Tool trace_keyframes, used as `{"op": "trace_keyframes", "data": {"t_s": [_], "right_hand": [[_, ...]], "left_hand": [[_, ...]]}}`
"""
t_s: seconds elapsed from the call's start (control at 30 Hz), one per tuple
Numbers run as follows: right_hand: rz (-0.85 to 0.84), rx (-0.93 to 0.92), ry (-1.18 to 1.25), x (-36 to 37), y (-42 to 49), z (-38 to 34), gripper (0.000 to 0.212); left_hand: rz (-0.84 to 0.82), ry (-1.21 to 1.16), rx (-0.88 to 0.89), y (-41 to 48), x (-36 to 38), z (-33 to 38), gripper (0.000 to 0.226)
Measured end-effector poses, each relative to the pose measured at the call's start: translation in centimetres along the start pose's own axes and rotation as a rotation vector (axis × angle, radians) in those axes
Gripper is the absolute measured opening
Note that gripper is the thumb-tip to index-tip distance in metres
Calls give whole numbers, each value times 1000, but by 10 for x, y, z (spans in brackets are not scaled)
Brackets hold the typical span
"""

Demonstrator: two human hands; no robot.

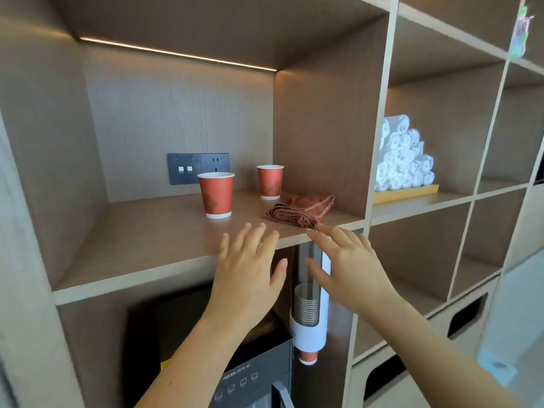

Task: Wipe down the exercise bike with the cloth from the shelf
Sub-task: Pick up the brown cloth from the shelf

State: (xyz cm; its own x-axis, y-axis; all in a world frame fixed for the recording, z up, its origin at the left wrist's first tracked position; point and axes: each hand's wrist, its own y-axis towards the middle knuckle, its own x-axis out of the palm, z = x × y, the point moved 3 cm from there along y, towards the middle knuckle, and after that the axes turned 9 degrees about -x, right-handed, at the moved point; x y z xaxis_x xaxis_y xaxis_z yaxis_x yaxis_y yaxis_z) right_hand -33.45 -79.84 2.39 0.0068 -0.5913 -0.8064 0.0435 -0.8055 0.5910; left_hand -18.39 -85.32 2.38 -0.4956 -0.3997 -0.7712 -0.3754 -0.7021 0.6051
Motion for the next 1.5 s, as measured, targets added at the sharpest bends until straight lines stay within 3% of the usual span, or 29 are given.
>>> {"op": "trace_keyframes", "data": {"t_s": [0.3,0.63,0.8,1.03,1.17,1.33,1.43,1.5], "right_hand": [[-16,-168,14,12,54,53,52],[-232,-384,438,30,108,90,50],[-190,-464,440,34,114,72,51],[-41,-356,110,46,118,26,55],[-113,-468,374,34,129,59,52],[-239,-417,521,40,124,91,51],[-132,-313,456,41,115,79,49],[-70,-202,289,41,107,64,50]], "left_hand": [[84,47,16,37,15,-9,43],[131,165,-34,47,25,-10,48],[132,194,-75,48,26,-11,51],[131,191,-124,45,23,-12,52],[141,174,-141,42,21,-12,50],[164,134,-145,40,19,-11,47],[191,64,-166,39,15,-9,42],[182,-18,-178,40,13,-9,36]]}}
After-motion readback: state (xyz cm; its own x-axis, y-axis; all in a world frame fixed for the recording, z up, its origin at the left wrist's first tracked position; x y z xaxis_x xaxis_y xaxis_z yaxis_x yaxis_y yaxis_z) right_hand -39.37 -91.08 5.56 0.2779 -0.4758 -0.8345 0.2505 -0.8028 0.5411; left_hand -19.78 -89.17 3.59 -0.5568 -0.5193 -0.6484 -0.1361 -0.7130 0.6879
